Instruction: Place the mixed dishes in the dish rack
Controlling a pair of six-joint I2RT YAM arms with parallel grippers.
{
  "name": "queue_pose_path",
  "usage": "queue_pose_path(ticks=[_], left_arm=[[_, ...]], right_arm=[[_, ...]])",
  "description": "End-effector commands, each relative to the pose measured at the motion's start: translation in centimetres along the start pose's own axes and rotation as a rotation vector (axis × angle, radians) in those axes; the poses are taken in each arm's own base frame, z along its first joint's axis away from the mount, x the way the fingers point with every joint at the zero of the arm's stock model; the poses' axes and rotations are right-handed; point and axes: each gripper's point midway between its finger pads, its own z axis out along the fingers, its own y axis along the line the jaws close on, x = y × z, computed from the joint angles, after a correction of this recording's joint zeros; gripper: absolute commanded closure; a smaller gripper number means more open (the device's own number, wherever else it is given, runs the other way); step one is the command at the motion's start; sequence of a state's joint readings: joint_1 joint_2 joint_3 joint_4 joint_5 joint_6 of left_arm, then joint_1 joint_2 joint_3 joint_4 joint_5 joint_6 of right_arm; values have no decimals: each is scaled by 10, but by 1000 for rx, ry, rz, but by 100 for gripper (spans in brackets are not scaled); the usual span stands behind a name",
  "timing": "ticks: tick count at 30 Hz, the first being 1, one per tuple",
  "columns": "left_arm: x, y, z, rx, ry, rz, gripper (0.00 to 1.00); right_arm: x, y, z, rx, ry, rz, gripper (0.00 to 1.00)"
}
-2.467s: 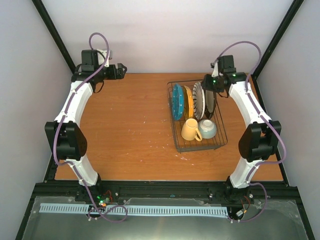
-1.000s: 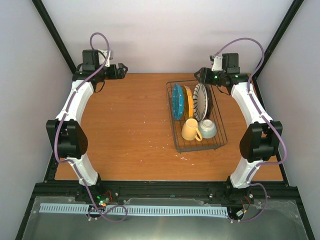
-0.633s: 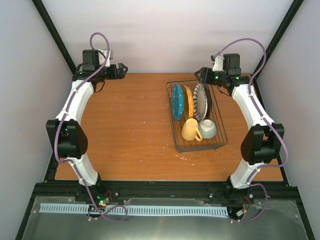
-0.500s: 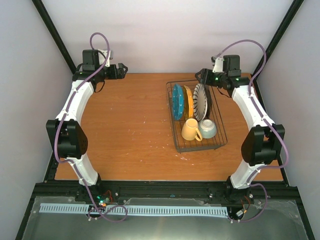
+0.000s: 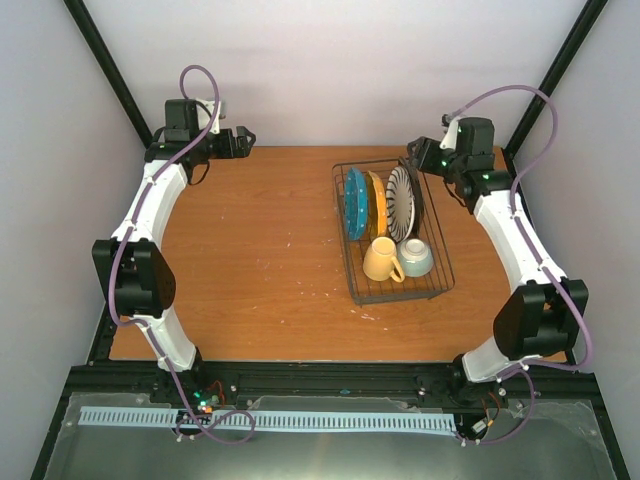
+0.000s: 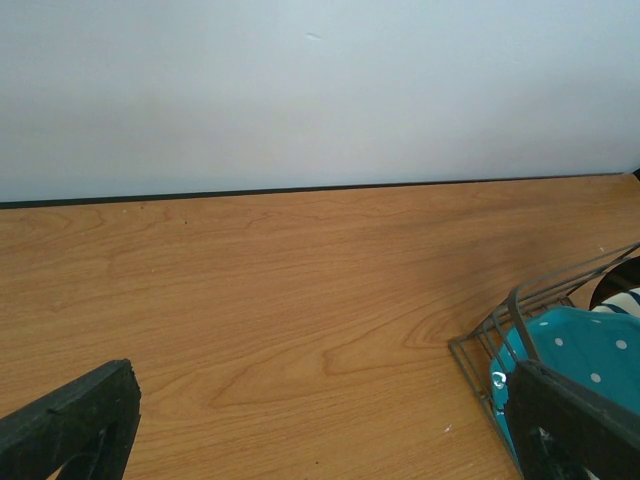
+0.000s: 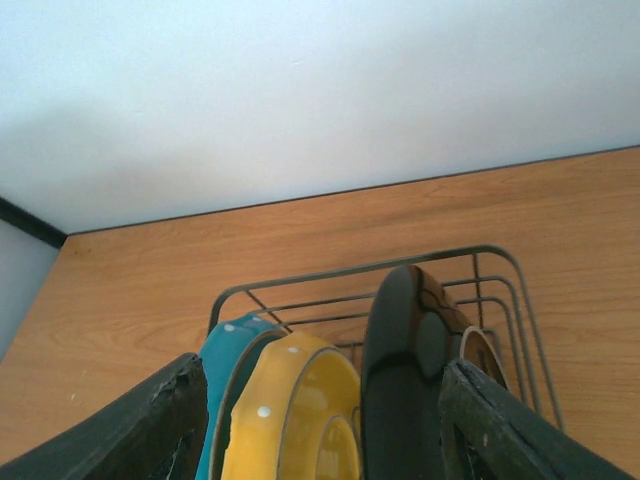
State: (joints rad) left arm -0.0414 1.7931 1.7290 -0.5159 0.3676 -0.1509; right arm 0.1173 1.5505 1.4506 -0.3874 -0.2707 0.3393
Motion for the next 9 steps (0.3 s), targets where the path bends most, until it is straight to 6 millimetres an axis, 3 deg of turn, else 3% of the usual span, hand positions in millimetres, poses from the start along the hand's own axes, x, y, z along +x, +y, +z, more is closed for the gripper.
queue_pose_path(ticks=[1, 7, 9], left_arm=[[-26, -4, -8, 1, -68, 42, 0], [-31, 1, -5, -24, -73, 44, 0], [-34, 2, -3, -24, -77, 46, 0]], right_arm=[[-16, -13, -13, 84, -94, 21, 37], [-25, -30, -25, 195, -153, 50, 38], [-28, -40, -28, 250, -174, 62, 34]])
